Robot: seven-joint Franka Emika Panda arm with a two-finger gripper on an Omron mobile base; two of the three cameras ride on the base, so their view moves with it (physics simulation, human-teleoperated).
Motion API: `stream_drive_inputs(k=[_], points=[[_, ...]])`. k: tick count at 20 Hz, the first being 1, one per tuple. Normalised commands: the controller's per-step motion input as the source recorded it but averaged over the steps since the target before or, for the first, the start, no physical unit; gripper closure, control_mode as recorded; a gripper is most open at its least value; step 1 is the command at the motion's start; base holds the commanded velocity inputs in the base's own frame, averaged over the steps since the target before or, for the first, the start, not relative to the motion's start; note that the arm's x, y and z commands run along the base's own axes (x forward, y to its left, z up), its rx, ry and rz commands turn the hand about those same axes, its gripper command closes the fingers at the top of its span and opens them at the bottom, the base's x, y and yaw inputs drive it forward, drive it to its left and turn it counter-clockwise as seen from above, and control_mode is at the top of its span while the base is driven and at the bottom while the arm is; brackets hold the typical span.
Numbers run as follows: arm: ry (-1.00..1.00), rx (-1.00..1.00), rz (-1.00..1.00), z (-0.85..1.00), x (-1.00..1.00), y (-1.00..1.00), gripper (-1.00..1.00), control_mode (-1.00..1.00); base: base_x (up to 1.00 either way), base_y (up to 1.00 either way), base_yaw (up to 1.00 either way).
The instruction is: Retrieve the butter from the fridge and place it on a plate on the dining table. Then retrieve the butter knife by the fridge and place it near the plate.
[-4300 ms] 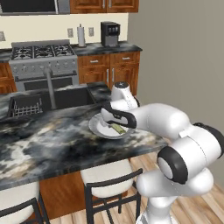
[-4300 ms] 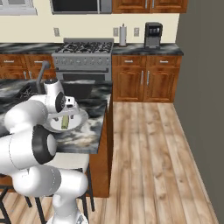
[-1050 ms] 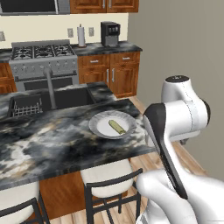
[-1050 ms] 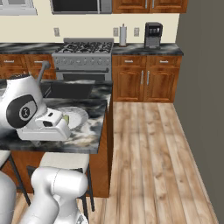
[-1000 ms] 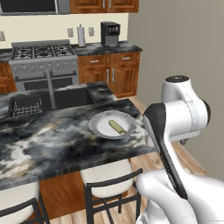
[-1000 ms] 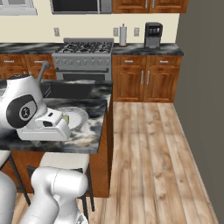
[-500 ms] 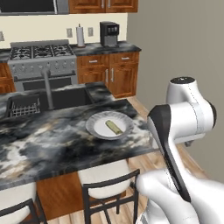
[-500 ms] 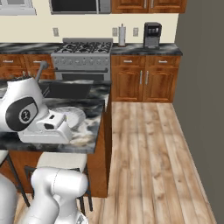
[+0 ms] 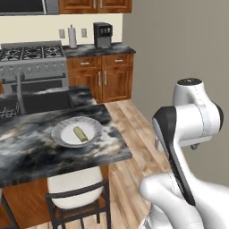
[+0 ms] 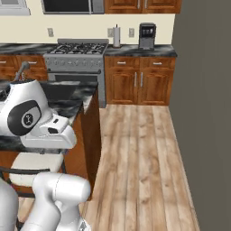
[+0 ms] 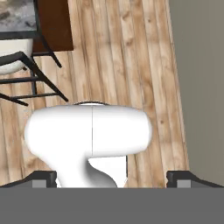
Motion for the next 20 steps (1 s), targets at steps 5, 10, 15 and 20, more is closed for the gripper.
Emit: stream_drive_inputs(k=[5,10,15,20], points=[[0.0,0.0,0.0,0.0,0.0,0.0,-1.0,1.0,0.06,-0.88,0.0],[0.0,0.0,0.0,0.0,0.0,0.0,-1.0,1.0,0.24,-0.69,0.0],[0.0,0.0,0.0,0.0,0.0,0.0,-1.0,1.0,0.48,-0.39,0.0],[0.0,0.0,0.0,0.0,0.0,0.0,-1.0,1.0,0.94,0.0,0.01]])
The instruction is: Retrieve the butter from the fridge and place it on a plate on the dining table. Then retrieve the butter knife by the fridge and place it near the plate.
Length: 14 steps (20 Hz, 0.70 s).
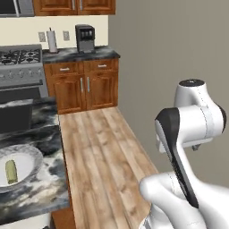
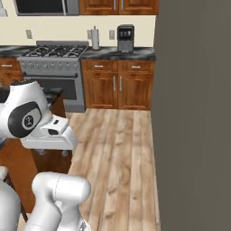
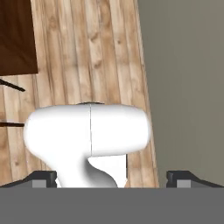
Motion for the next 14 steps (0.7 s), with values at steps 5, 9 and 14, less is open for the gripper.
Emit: stream_drive_inputs(k=[5,9,14], points=[[0.0,0.0,0.0,0.0,0.0,0.0,-1.0,1.0,1.0,-0.02,0.03],[0.0,0.0,0.0,0.0,0.0,0.0,-1.0,1.0,1.0,-0.13,0.09],[0.0,0.0,0.0,0.0,0.0,0.0,-1.0,1.0,1.0,-0.08,0.22]])
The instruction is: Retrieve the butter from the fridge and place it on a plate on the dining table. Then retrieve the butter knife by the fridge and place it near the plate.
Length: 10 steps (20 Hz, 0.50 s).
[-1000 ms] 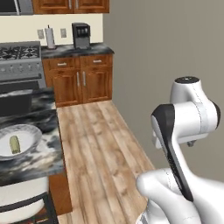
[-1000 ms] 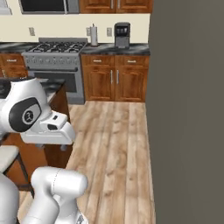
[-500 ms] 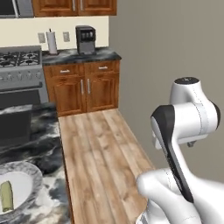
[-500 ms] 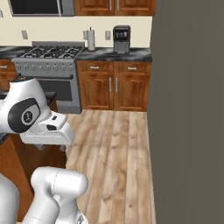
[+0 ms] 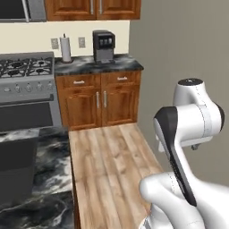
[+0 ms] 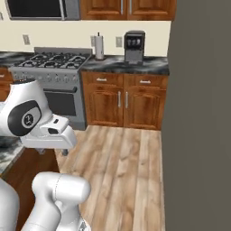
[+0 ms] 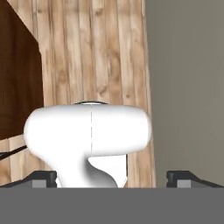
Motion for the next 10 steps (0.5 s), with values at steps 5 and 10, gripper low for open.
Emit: stream_drive_inputs(k=[5,10], points=[[0.0,0.0,0.0,0.0,0.0,0.0,-1.0,1.0,1.0,-0.18,0.28],[0.0,0.0,0.0,0.0,0.0,0.0,-1.0,1.0,1.0,-0.36,0.31]])
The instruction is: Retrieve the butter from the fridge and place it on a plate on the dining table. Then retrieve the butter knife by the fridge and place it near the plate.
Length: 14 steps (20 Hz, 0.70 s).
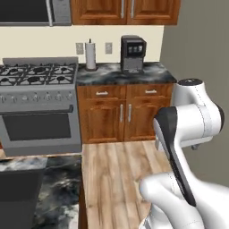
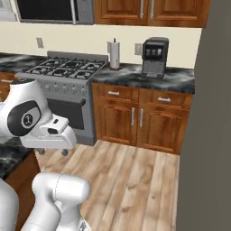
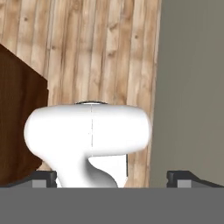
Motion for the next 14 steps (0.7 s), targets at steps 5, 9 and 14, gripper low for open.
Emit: stream_drive_inputs(k=[5,9,14], points=[[0.0,0.0,0.0,0.0,0.0,0.0,-1.0,1.0,1.0,-0.25,0.3],[0.0,0.0,0.0,0.0,0.0,0.0,-1.0,1.0,1.0,-0.13,0.31],[0.0,0.0,0.0,0.0,0.0,0.0,-1.0,1.0,0.99,-0.07,0.29]])
